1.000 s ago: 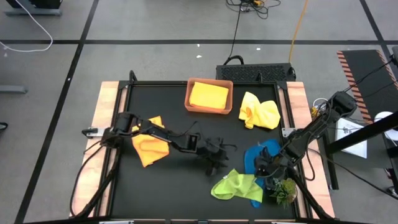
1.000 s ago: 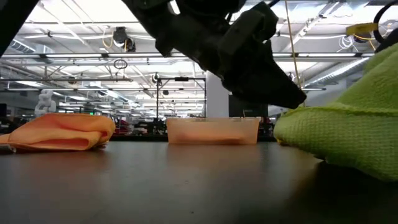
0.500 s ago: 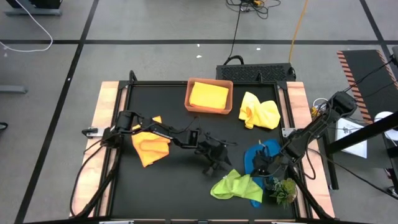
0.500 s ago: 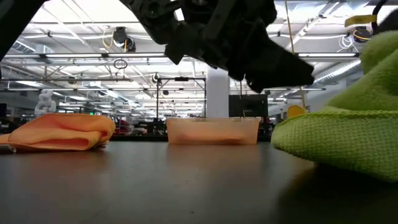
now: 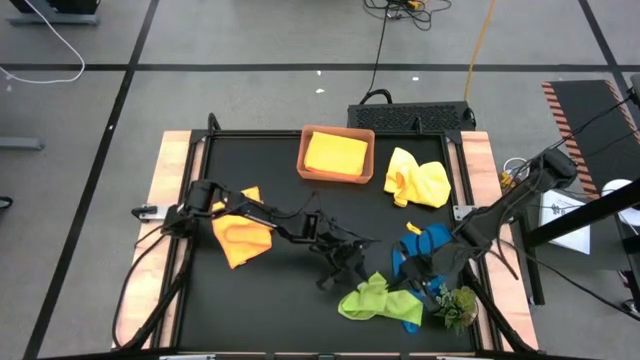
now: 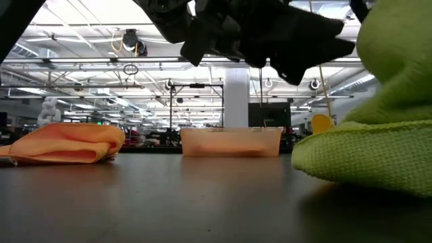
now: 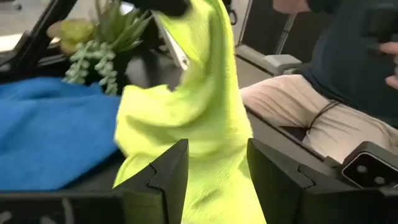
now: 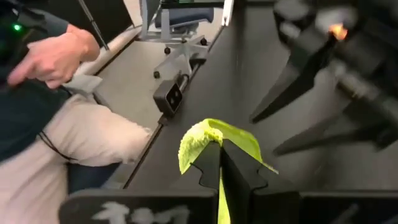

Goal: Fold microfiber towels
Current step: Fold the light green microfiber towel

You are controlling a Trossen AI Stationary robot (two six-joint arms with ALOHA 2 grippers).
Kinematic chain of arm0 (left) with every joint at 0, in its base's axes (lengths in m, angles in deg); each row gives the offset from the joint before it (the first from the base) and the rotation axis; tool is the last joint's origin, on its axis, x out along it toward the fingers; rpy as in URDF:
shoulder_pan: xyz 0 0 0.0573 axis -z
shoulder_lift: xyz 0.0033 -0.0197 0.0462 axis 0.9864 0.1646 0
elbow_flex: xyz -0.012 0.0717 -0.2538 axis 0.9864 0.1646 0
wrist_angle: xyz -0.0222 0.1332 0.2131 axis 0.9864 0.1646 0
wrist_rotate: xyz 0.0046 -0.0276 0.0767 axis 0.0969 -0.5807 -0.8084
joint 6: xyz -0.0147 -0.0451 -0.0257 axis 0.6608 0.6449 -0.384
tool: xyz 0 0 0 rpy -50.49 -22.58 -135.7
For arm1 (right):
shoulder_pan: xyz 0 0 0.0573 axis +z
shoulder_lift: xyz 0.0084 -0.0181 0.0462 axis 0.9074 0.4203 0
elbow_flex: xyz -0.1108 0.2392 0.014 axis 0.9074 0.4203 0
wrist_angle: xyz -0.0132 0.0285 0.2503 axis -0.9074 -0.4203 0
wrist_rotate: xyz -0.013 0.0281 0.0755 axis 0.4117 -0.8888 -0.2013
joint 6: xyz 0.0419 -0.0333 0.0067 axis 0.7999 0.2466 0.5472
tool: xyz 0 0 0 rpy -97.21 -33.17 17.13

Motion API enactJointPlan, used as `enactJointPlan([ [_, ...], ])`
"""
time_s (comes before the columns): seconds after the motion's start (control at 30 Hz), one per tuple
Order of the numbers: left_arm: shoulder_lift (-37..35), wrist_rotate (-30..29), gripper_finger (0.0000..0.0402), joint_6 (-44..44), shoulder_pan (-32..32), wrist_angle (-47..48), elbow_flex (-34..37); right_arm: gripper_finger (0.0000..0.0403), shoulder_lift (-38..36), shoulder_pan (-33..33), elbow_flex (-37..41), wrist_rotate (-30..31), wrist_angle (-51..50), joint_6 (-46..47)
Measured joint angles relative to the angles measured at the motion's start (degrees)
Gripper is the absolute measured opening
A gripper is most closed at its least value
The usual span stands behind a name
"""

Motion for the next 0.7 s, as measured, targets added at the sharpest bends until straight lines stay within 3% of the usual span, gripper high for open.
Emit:
enactJointPlan([
  [0.37, -0.46, -4.39, 0.0166, -1.25, 0.32, -7.97, 0.0, 0.0, 0.02, -4.7, -15.33, -0.01, -12.61, -13.82],
  [0.57, -3.45, -4.45, 0.0166, -1.58, -0.67, -6.3, -0.02, 0.0, 0.02, -5.64, -25.43, -0.95, -20.01, -18.39],
  [0.7, -6.16, -1.32, 0.0166, -3.54, -0.61, -1.17, -0.02, 0.0, 0.0, -5.28, -30.76, -1.74, -22.57, -20.92],
])
